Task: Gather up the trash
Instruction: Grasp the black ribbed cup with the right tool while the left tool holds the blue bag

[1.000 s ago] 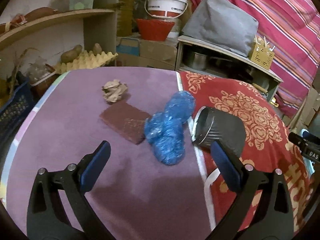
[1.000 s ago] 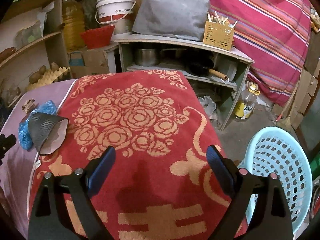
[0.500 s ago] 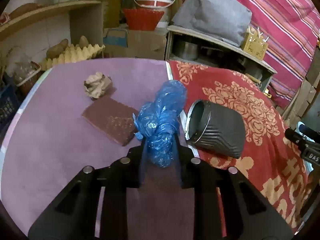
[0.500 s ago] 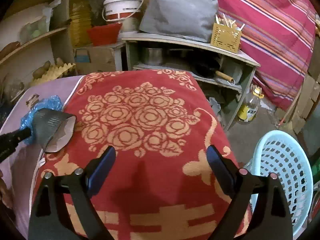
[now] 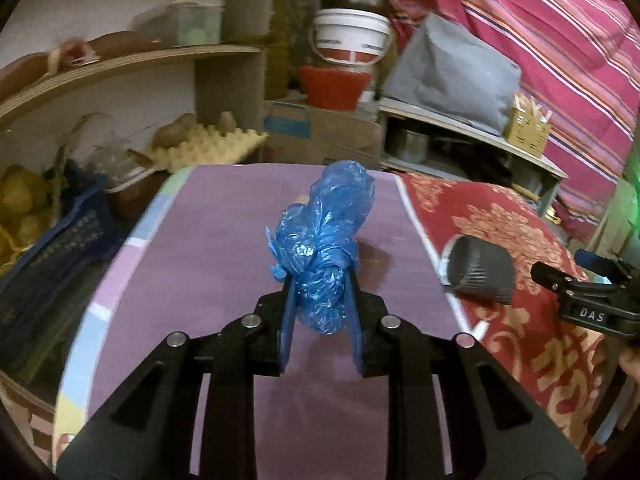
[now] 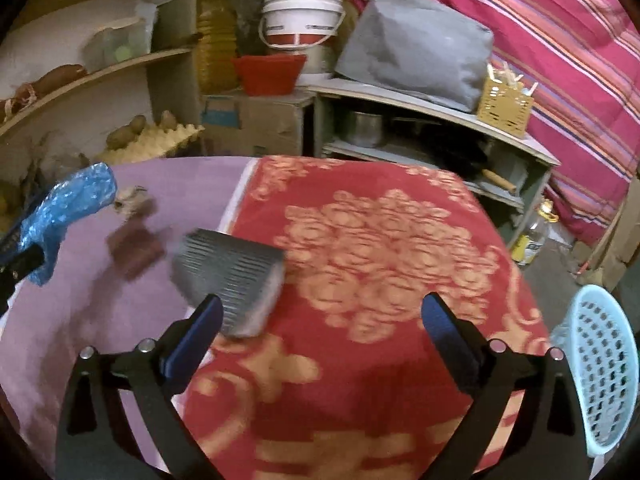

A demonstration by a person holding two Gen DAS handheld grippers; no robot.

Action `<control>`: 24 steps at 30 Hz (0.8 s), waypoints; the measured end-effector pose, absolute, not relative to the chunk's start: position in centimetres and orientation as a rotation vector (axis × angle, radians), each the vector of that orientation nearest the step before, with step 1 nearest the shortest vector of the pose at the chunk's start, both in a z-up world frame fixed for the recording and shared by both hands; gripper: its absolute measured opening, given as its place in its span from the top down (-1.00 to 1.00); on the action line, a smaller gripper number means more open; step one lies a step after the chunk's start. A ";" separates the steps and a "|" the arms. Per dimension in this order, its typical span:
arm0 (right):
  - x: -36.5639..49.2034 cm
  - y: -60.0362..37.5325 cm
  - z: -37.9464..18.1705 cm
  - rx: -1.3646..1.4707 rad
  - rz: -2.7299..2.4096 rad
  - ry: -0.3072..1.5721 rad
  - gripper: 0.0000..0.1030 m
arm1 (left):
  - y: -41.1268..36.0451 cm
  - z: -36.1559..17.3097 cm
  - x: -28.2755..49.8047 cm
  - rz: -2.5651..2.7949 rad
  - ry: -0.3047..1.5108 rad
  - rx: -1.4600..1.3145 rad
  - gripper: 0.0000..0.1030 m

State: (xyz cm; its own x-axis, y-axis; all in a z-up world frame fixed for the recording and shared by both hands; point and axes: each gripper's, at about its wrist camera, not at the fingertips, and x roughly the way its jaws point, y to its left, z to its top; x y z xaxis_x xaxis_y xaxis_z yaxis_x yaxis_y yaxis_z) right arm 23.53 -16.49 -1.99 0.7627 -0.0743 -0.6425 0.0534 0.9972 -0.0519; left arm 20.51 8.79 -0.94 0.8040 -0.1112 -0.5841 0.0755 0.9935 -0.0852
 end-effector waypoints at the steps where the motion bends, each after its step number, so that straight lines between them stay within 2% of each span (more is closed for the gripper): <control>1: 23.9 -15.6 -2.0 -0.035 -0.072 0.701 -0.90 | 9.6 -1.0 20.4 -0.087 0.628 -0.063 0.58; 11: 27.7 -10.0 -3.8 -0.076 -0.157 0.768 -0.90 | 13.4 -1.0 20.7 -0.050 0.623 -0.157 0.58; 21: 29.4 -11.6 -5.2 -0.011 -0.149 0.865 -0.90 | 12.6 -1.1 20.9 -0.071 0.629 -0.147 0.58; 24: 29.4 -11.6 -5.5 -0.017 -0.112 0.871 -0.83 | 12.4 -1.1 21.0 -0.076 0.632 -0.142 0.58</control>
State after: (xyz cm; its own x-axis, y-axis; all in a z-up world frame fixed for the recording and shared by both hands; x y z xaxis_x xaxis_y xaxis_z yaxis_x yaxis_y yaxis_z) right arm 29.40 -11.55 -5.50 0.6387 -0.1051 -0.7622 0.0913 0.9940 -0.0605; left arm 21.03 12.35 -1.13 0.8045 -0.1142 -0.5828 0.0276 0.9875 -0.1554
